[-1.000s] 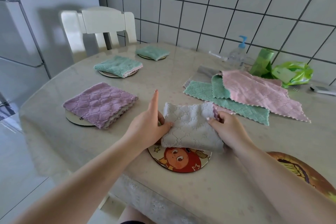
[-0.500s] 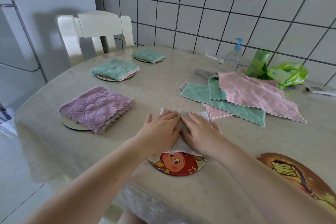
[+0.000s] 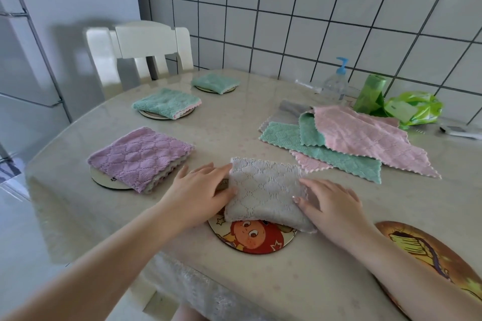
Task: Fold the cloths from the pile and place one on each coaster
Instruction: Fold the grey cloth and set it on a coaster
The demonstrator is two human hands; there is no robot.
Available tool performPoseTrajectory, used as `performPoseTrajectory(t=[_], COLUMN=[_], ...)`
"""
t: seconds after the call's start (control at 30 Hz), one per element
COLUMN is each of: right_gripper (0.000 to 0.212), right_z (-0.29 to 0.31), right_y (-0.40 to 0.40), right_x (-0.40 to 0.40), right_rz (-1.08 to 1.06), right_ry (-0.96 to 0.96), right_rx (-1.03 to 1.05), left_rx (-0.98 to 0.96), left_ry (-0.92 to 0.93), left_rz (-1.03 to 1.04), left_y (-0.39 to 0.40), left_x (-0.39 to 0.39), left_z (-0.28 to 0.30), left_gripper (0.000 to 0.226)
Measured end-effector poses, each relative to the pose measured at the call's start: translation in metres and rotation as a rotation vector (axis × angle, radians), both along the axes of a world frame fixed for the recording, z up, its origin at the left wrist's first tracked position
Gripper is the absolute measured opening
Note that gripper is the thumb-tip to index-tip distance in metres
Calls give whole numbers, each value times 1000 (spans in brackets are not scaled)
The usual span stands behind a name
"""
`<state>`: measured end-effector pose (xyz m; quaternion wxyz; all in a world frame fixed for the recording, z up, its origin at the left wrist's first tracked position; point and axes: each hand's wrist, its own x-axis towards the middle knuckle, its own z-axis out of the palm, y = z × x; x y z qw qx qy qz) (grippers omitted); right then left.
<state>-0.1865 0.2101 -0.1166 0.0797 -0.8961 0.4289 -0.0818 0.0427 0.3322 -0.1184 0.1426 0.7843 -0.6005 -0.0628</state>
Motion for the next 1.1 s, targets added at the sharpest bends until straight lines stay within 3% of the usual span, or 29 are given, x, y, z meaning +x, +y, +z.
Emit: performPoseTrajectory(t=[0.13, 0.3, 0.7, 0.93, 1.1], right_gripper=[43, 35, 45, 49, 45], right_z=[1, 2, 19, 28, 30], right_y=[5, 11, 36, 44, 50], right_x=[-5, 11, 8, 4, 0], right_rz=[22, 15, -11, 42, 28], right_ry=[-258, -393, -635, -535, -594], right_rx=[148, 296, 399, 209, 307], left_rx=[-94, -129, -326, -288, -264], left_ry=[84, 184, 427, 527, 547], left_rz=[-22, -44, -42, -42, -42], left_y=[9, -3, 0, 0, -1], left_x=[2, -2, -8, -4, -4], left_z=[1, 4, 27, 33, 34], left_gripper=[46, 38, 40, 41, 40])
